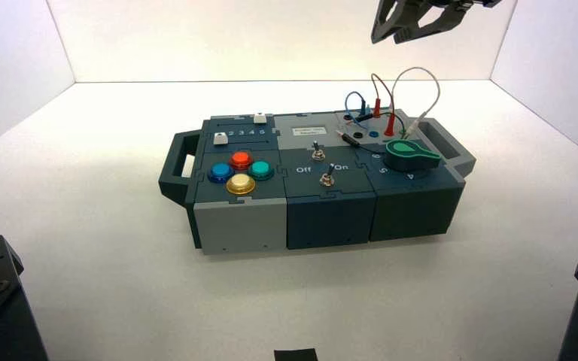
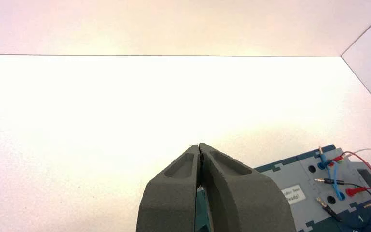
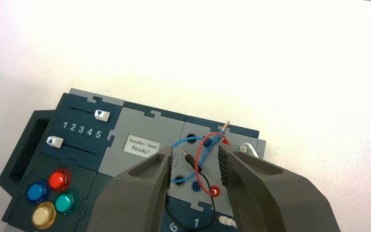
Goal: Pull the red wire.
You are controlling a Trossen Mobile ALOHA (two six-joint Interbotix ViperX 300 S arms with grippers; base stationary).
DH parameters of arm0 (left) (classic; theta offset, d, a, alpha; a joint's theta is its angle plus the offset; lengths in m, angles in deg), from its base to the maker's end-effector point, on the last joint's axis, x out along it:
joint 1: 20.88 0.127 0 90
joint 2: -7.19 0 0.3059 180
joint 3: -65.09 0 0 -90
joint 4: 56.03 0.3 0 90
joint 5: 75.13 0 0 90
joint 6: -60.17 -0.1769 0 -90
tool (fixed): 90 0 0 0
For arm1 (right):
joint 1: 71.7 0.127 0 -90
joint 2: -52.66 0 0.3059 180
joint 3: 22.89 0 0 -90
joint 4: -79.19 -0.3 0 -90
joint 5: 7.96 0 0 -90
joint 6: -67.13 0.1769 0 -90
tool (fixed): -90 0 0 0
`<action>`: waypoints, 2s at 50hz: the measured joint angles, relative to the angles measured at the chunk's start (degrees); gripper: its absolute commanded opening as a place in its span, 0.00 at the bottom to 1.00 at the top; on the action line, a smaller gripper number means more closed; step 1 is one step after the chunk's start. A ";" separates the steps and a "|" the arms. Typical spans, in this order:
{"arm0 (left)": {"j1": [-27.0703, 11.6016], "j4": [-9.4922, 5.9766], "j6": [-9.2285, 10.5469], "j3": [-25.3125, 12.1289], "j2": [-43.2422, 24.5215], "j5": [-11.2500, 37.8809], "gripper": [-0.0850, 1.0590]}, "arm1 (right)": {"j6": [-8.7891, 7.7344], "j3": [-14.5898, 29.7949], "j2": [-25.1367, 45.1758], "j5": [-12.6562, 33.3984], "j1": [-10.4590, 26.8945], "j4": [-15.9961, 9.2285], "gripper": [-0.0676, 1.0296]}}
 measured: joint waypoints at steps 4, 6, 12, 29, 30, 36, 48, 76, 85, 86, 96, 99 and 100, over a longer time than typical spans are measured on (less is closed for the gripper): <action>0.00 0.00 0.00 0.00 0.00 -0.09 0.05 | -0.09 0.00 0.09 -0.09 0.00 0.00 0.52; 0.00 0.00 0.00 0.00 0.00 -0.09 0.05 | -0.09 0.00 0.09 0.00 0.00 0.00 0.52; 0.00 0.00 0.00 0.00 0.00 -0.09 0.05 | -0.09 -0.18 0.09 -0.09 0.00 0.00 0.53; -0.26 -0.09 0.00 0.00 -0.70 0.79 0.05 | -0.09 -0.44 0.18 0.26 0.00 0.00 0.52; -0.26 0.00 0.00 0.00 -0.70 0.79 0.05 | 0.00 -0.44 0.09 0.26 0.00 0.00 0.52; -0.62 0.00 0.00 0.00 -0.79 0.88 0.05 | 0.00 -0.44 0.18 0.62 0.00 0.00 0.52; -0.79 0.00 0.00 0.00 -0.79 1.76 0.05 | -0.09 -0.44 0.18 1.14 0.00 0.00 0.53; -0.79 0.00 0.00 0.00 -0.70 3.16 0.05 | -0.09 -0.44 0.09 1.23 -0.09 -0.09 0.53; -0.79 0.00 -0.09 0.00 -0.70 3.34 0.05 | -0.09 -0.44 0.09 1.32 0.00 -0.09 0.52; -0.79 0.00 0.00 0.00 -0.70 3.25 0.05 | 0.00 -0.44 0.09 1.32 0.00 -0.09 0.52; -0.97 0.00 0.00 0.00 -0.79 3.34 0.05 | 0.00 -0.62 0.09 1.32 0.00 -0.09 0.52; -1.14 0.00 0.00 0.00 -0.97 3.34 0.05 | 0.00 -0.79 0.09 1.32 0.00 -0.09 0.52; -1.32 0.00 0.00 0.00 -1.05 3.34 0.05 | -0.09 -0.79 0.09 1.32 0.00 -0.09 0.52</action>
